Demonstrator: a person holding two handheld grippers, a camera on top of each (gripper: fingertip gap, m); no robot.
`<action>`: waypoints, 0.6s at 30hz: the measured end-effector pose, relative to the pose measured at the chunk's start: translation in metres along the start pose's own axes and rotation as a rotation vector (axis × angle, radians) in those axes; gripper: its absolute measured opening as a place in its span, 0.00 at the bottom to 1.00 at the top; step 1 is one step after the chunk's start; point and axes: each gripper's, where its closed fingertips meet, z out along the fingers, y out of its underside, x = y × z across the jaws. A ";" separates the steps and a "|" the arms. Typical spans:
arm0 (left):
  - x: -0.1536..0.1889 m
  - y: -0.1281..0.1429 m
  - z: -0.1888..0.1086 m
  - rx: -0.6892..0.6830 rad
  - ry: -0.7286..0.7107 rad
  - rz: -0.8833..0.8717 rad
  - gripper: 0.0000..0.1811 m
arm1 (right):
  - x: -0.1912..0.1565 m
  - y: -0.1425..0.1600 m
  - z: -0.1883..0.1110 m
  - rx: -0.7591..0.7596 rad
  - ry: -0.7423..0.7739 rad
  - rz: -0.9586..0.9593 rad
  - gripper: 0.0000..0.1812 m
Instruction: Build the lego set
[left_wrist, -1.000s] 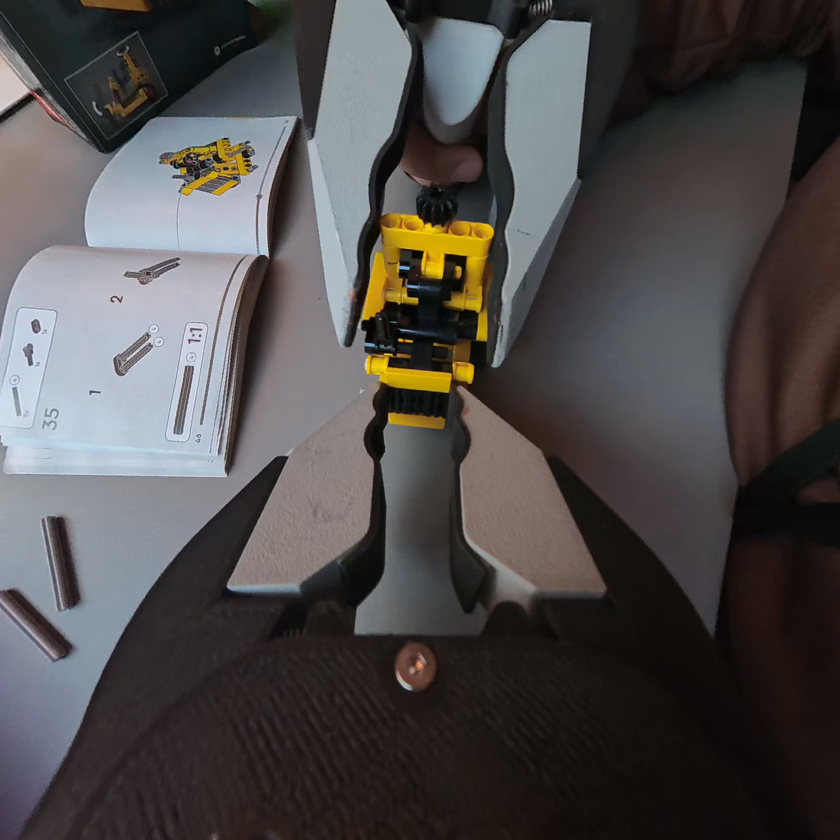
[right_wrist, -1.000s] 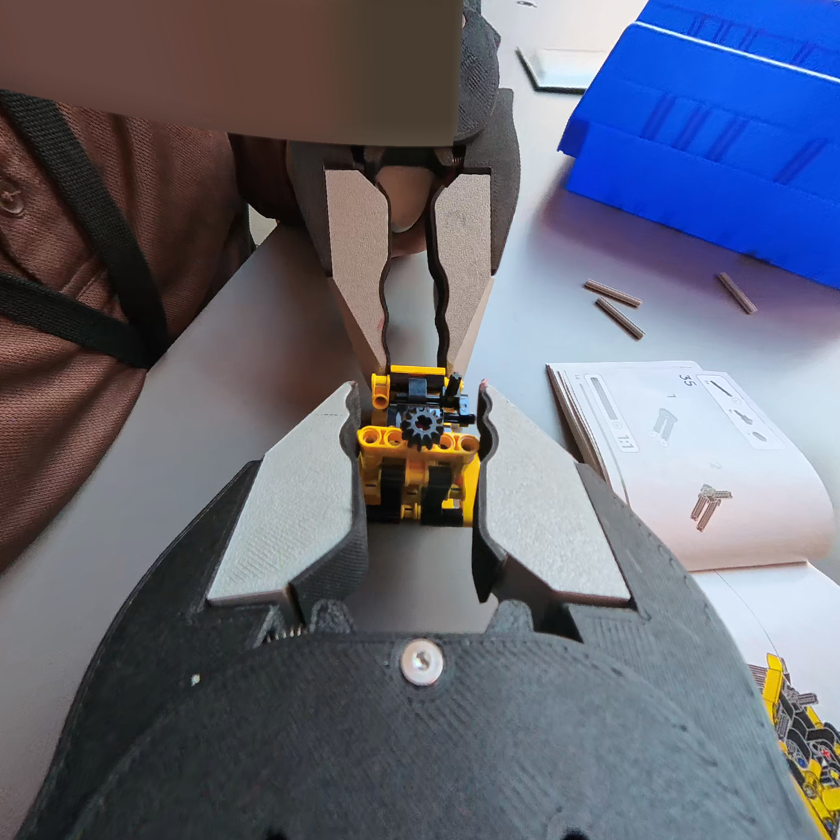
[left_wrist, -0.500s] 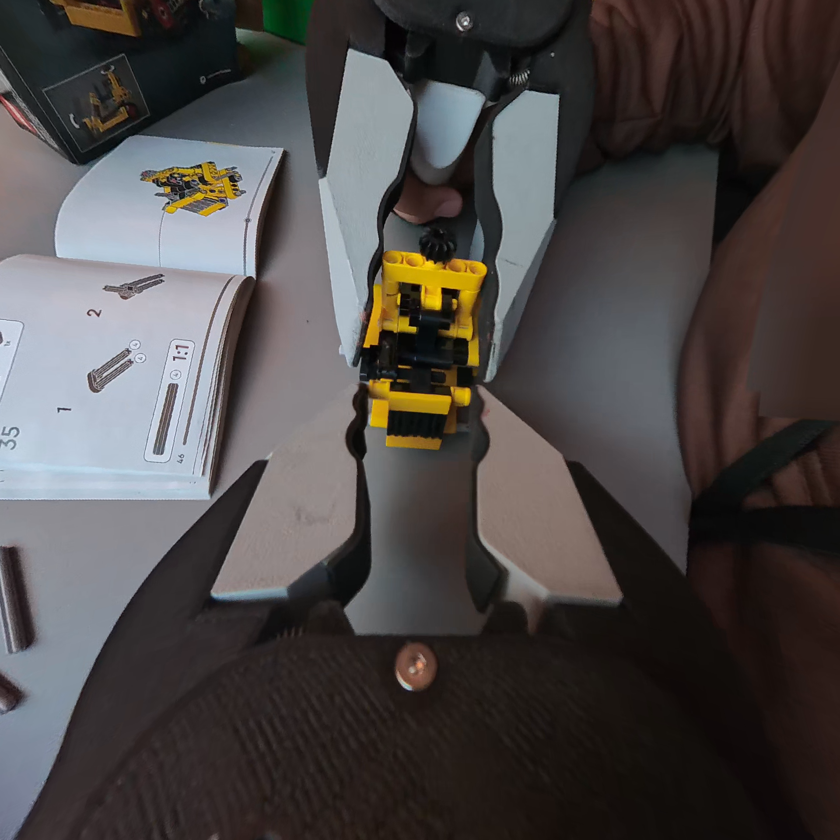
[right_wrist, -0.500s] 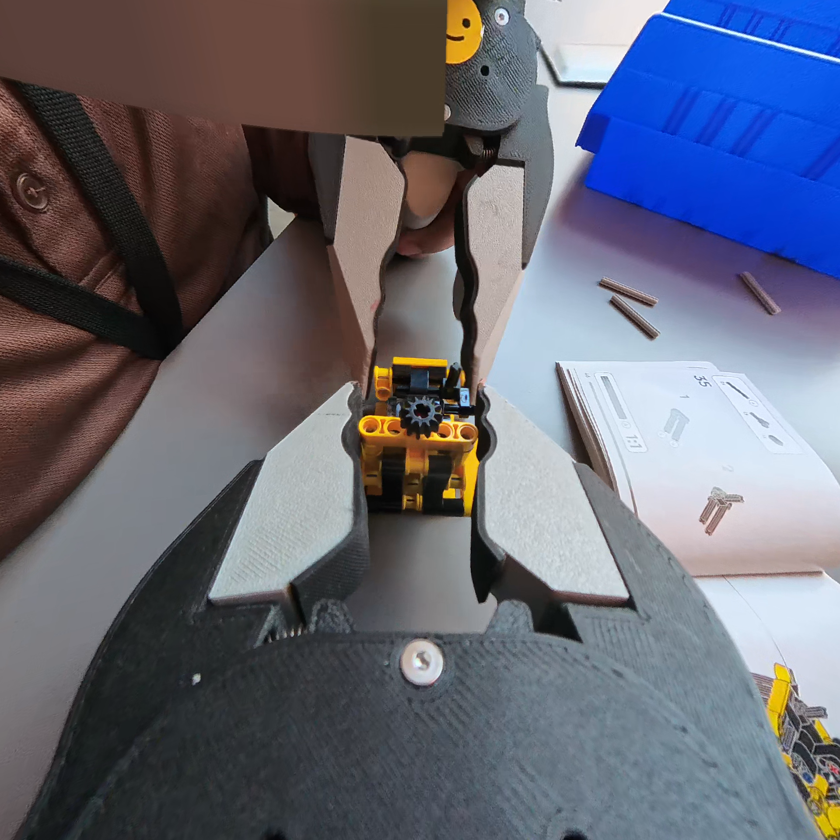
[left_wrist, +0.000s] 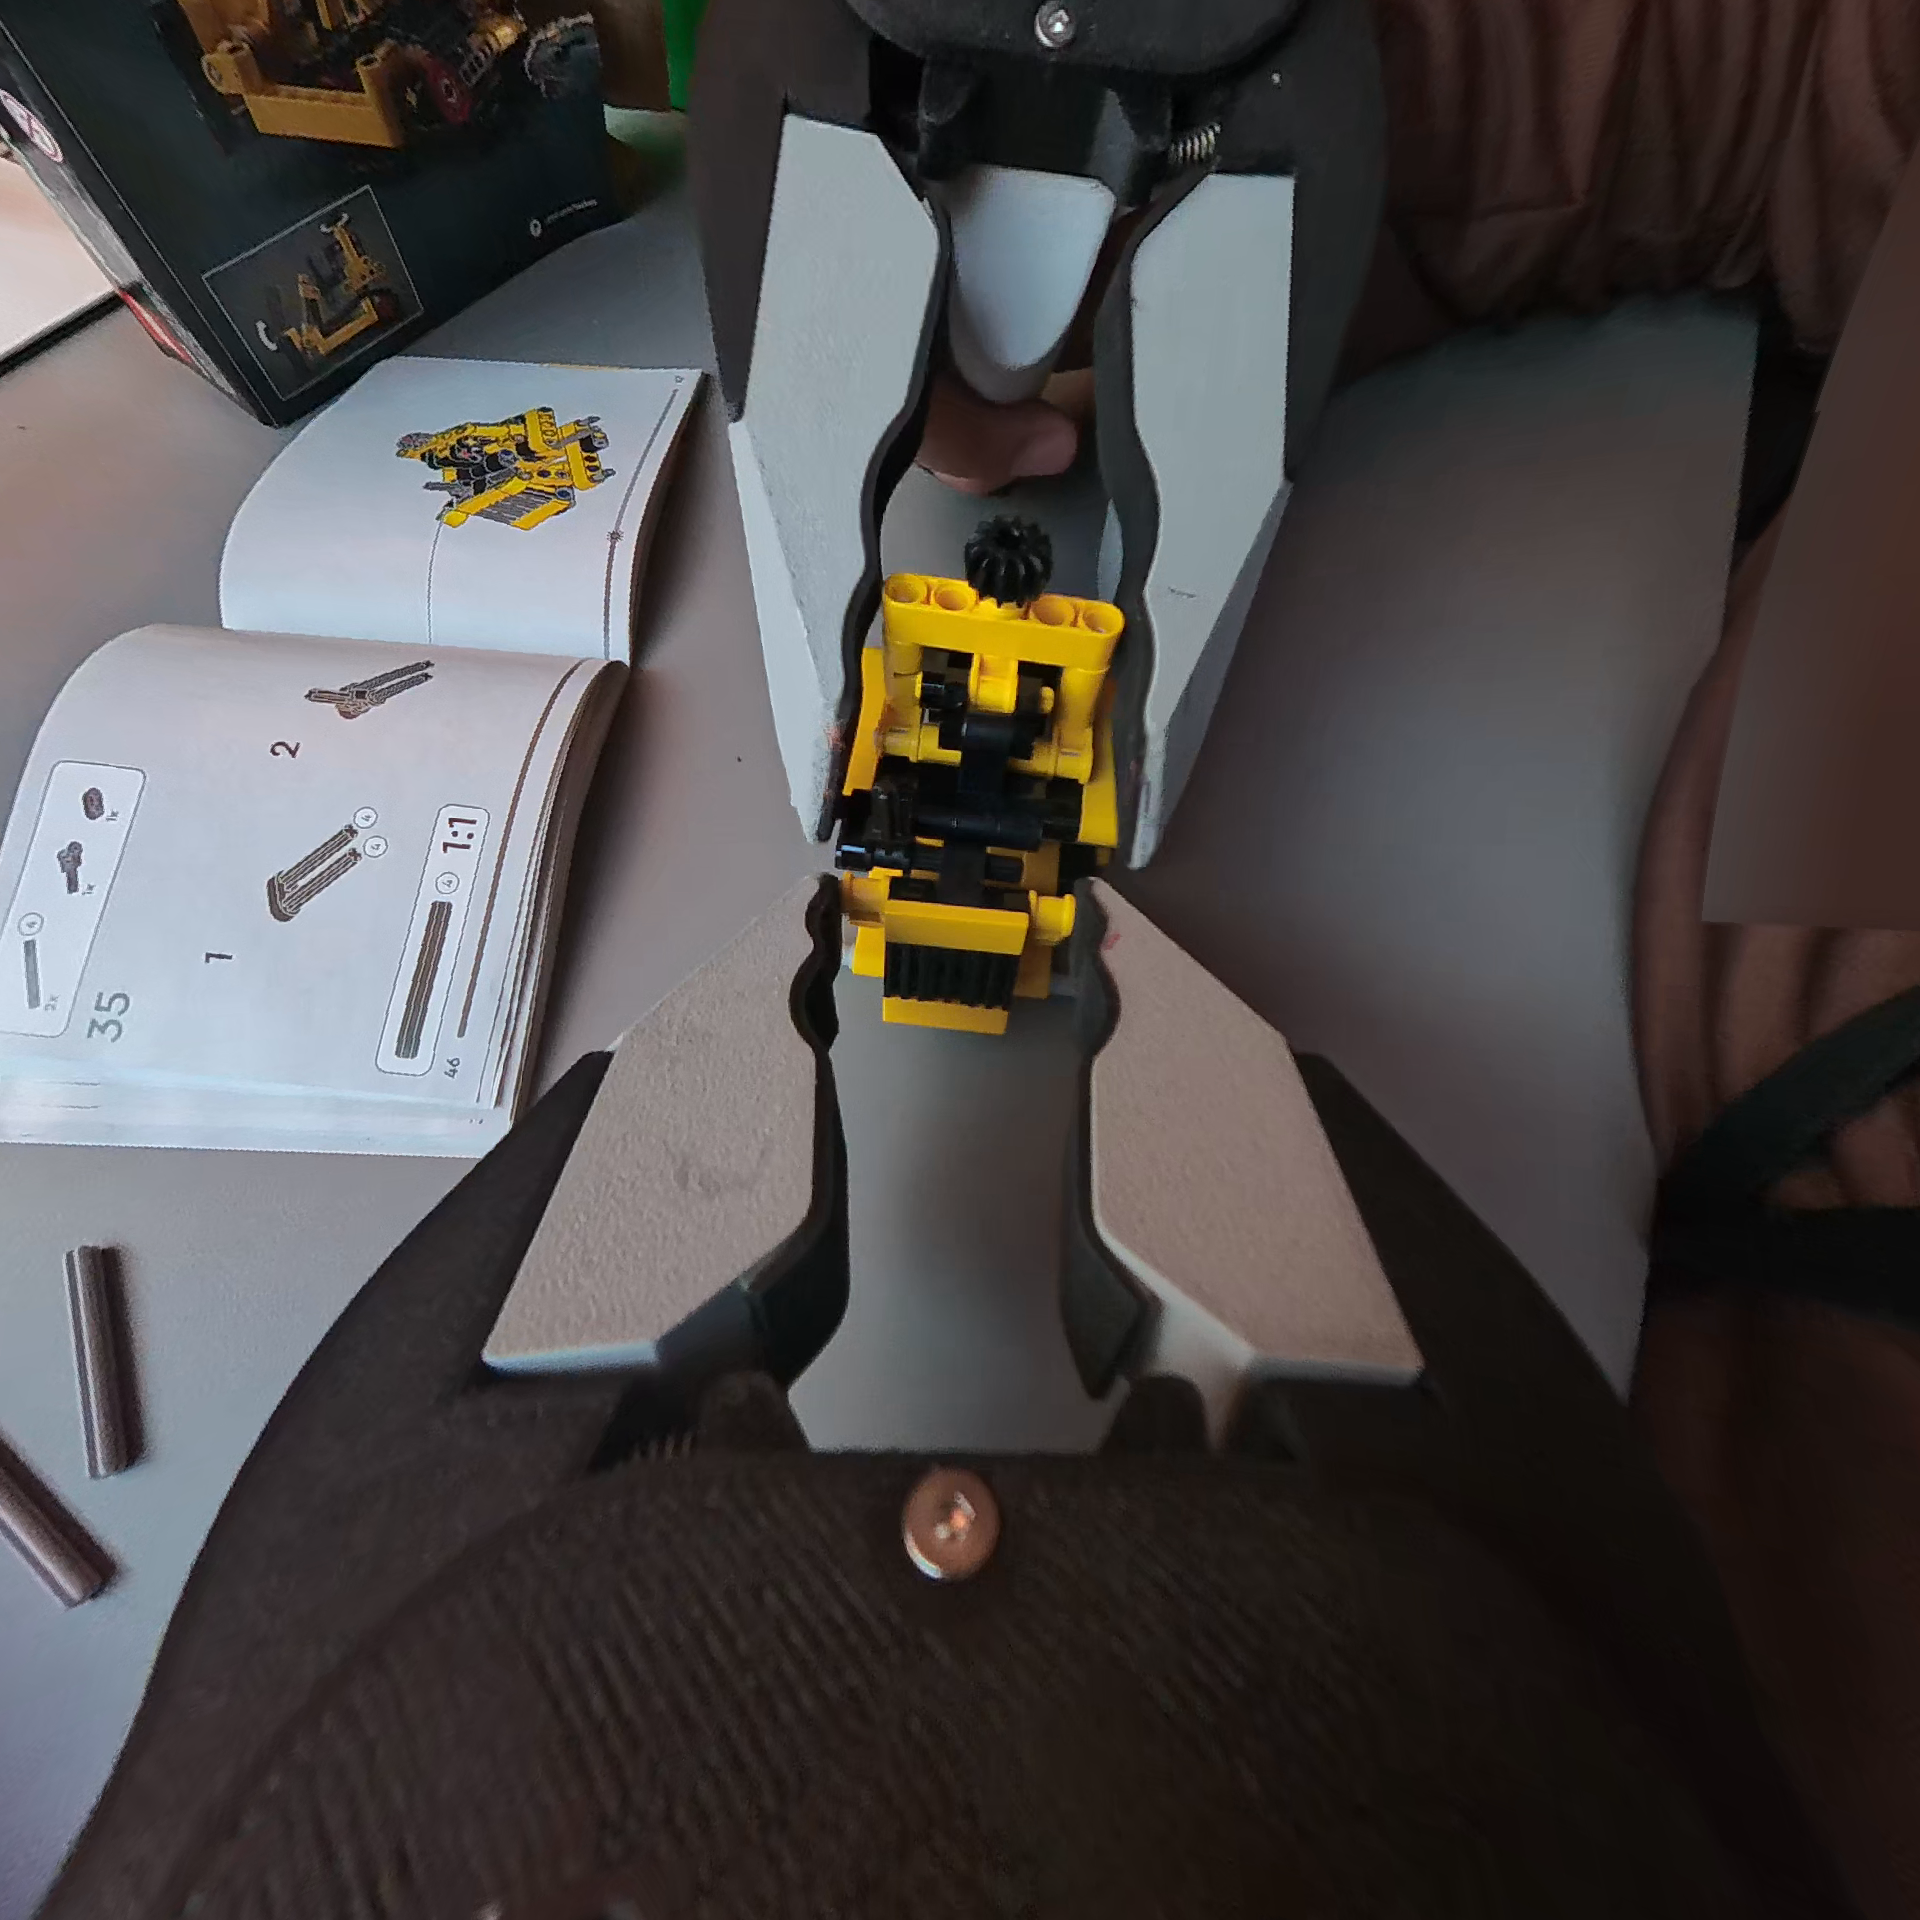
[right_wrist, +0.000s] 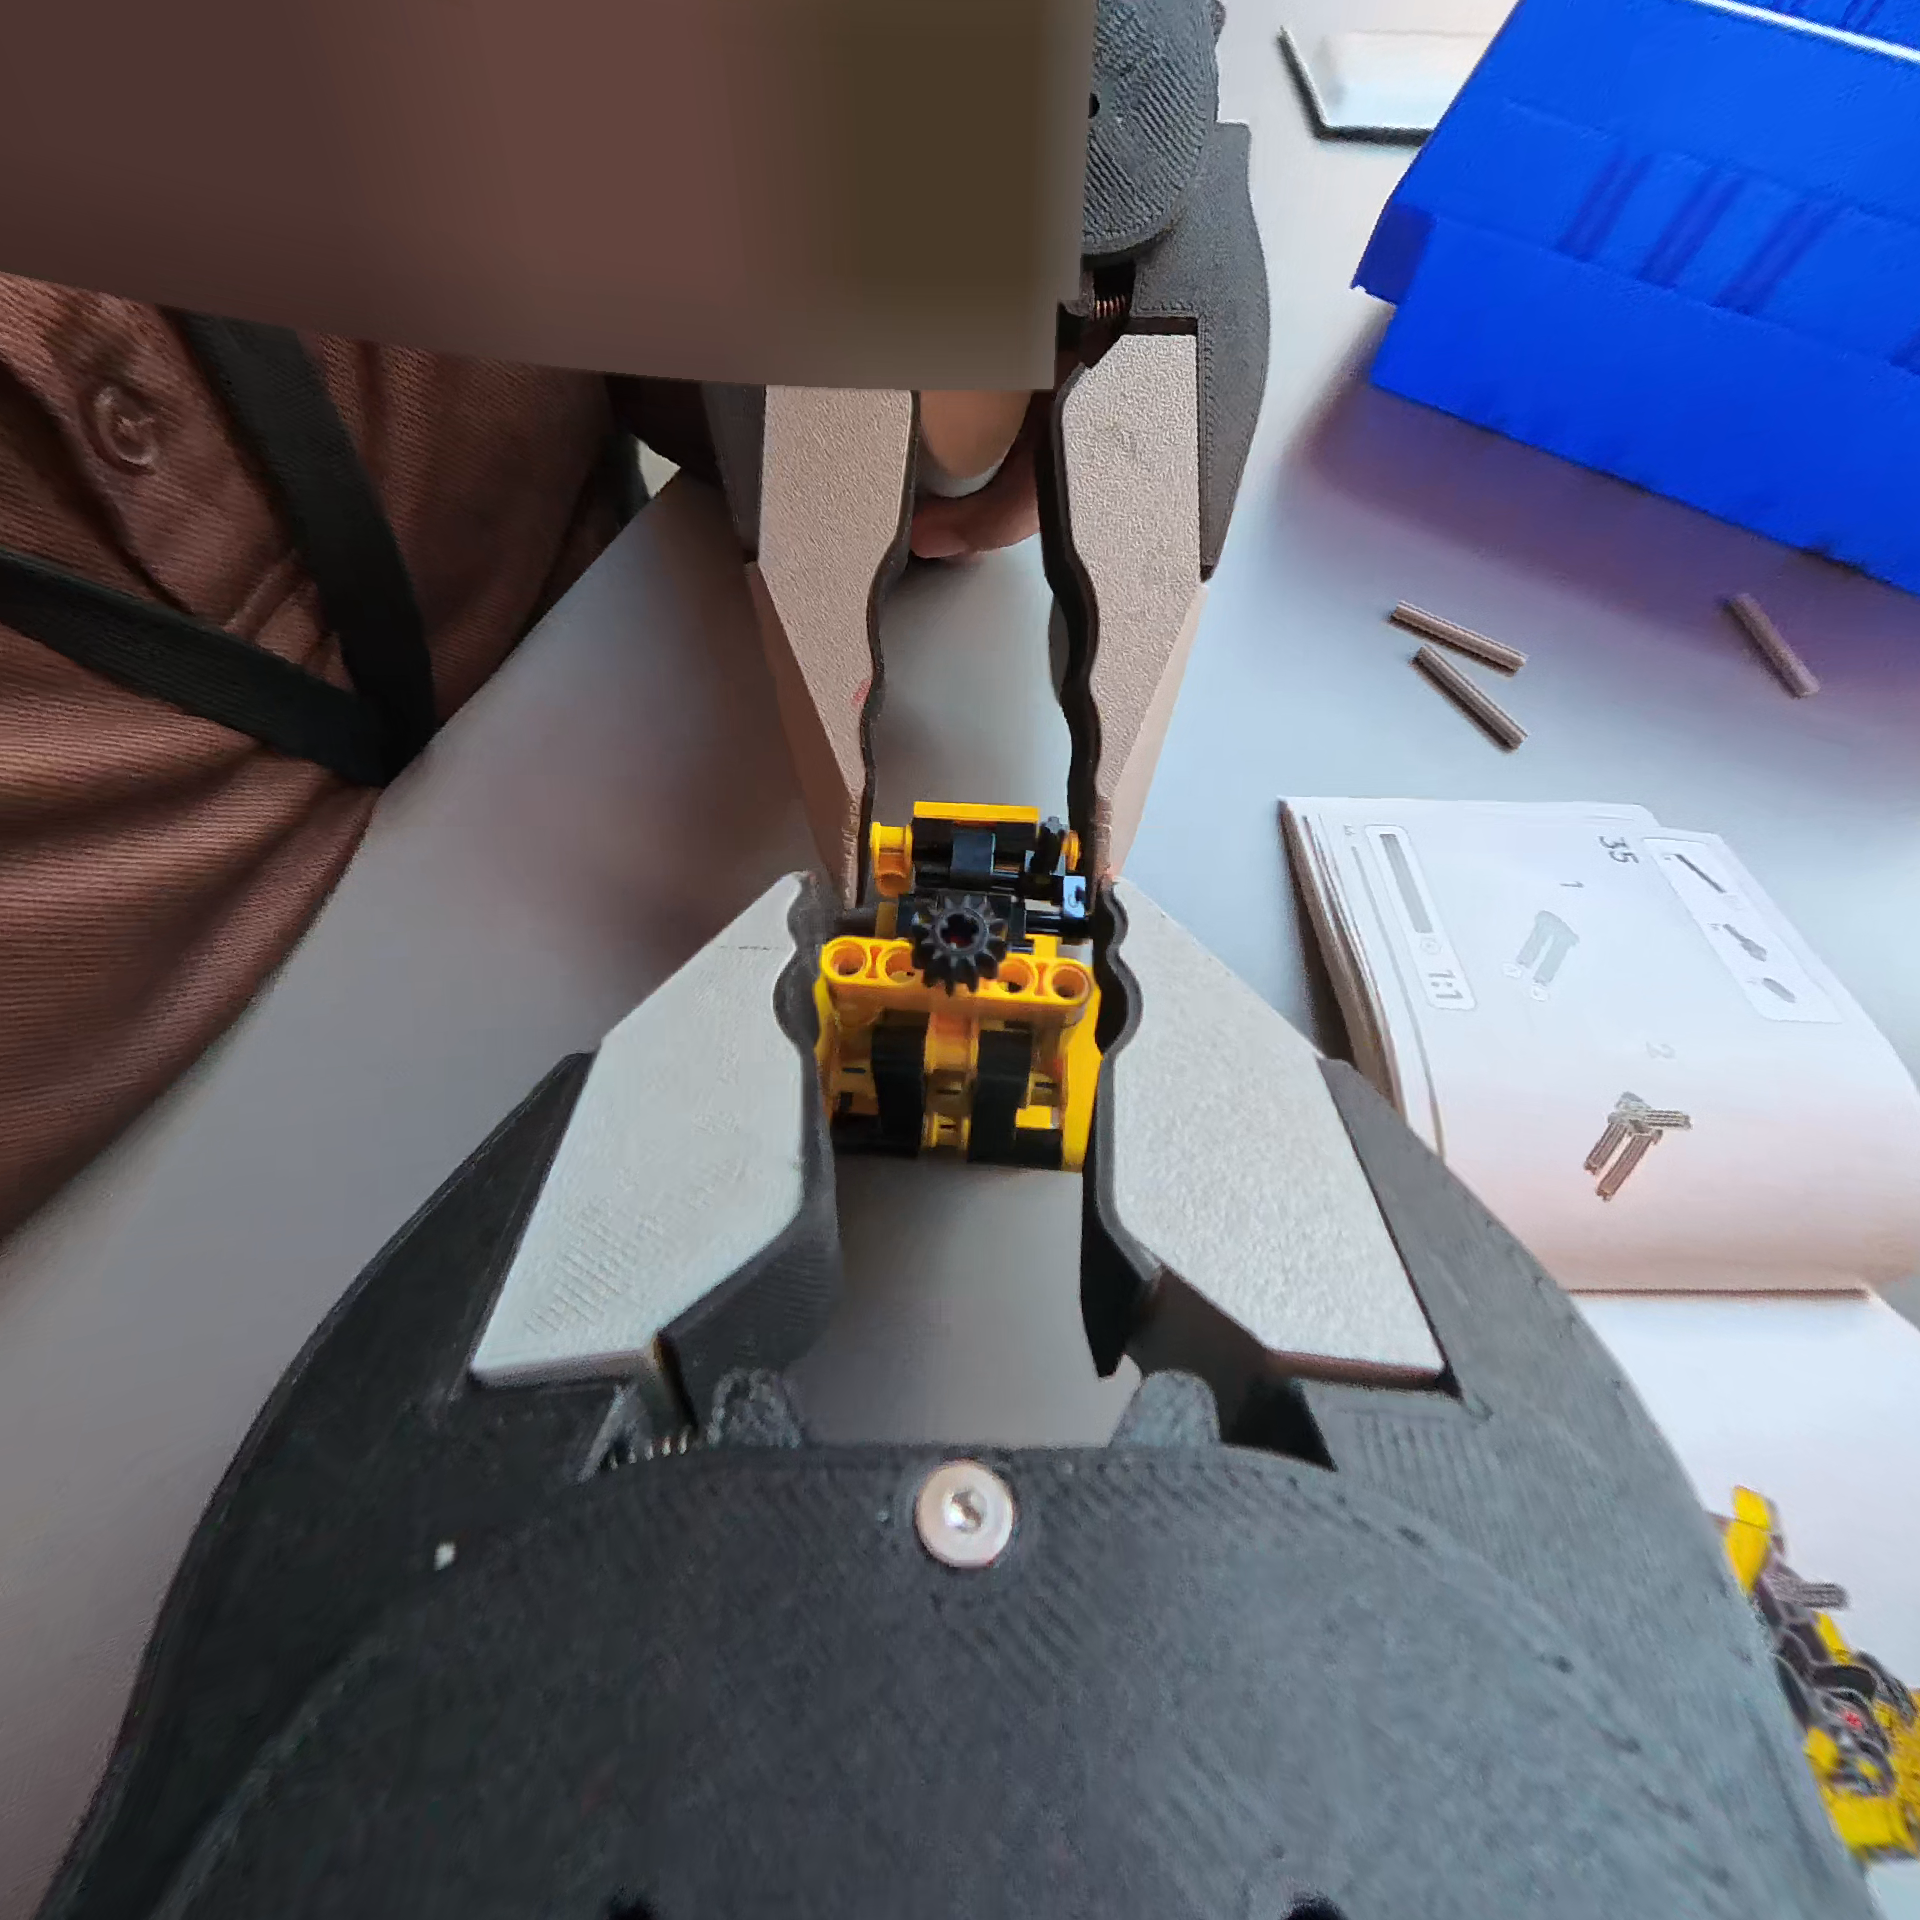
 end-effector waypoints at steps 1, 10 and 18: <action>0.000 0.000 0.000 0.000 -0.002 -0.001 0.23 | -0.001 0.000 -0.001 0.005 -0.014 0.018 0.28; -0.004 0.000 -0.001 0.004 -0.025 0.000 0.22 | 0.004 0.006 -0.007 -0.037 0.001 0.013 0.29; -0.004 0.000 -0.001 0.003 -0.026 -0.003 0.22 | 0.003 0.006 -0.008 -0.032 0.005 0.016 0.27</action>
